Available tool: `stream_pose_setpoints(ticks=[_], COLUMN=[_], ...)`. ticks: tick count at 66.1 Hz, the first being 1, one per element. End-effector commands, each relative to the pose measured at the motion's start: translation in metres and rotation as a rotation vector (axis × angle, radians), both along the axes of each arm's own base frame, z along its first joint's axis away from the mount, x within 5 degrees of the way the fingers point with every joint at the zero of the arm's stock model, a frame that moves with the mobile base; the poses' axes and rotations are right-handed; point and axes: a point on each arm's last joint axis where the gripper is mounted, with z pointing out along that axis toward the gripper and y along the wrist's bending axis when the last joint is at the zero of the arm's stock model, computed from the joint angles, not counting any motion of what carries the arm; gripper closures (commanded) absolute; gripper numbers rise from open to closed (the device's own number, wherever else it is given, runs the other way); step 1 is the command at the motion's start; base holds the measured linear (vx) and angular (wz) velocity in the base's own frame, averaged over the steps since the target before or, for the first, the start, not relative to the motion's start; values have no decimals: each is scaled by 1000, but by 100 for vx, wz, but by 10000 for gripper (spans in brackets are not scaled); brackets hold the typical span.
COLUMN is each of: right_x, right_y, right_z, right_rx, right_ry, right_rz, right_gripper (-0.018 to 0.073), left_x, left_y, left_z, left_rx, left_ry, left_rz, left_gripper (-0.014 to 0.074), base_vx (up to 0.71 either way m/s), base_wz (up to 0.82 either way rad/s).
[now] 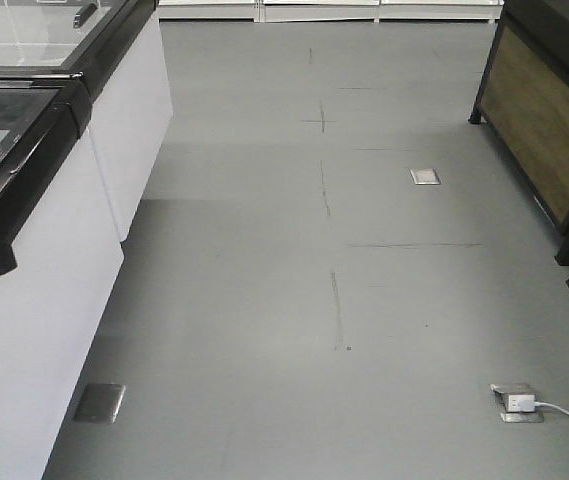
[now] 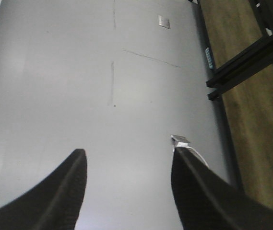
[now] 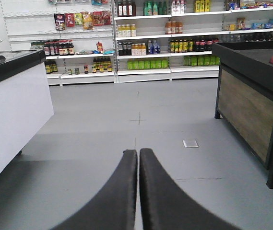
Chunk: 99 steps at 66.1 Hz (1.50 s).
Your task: Left arm holds basket, right arm returns cookies
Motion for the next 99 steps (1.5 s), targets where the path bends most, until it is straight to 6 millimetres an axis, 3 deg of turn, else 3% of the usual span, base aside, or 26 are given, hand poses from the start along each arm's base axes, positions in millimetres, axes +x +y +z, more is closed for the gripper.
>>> stream_pose_setpoints(ticks=[1,10,18,31,40,57,78,99], right_x=[-1,-1,-1,-1,-1,-1,-1,-1], right_y=[0,0,0,0,0,0,0,0], right_z=[7,7,7,7,7,7,7,7], right_rx=[-13,-13,-13,-13,-13,-13,-13,-13], right_ry=[-90,-90,-90,-91,-91,-91,-91,-91], right_rz=[-3,-3,-2,-2,-2,-2,-2,-2], right_gripper=[567,567,567,567,567,567,567,567], left_x=[12,26,33,19,7,-6,-6,12], left_y=[-3,6,28,92,122,152,196,233], left_z=[25,34,35,40,45,72,54,64], left_rx=[-105,-215,-322,-389,-433,-662,-790,-710], left_ry=[-101,-117,-117,-175,-215,-516,-512,-494], left_rz=[18,32,63,305,488,624,657,650], left_gripper=[210,210,210,210,210,208,131,124], base_vx=[0,0,0,0,0,0,0,0], base_wz=[0,0,0,0,0,0,0,0])
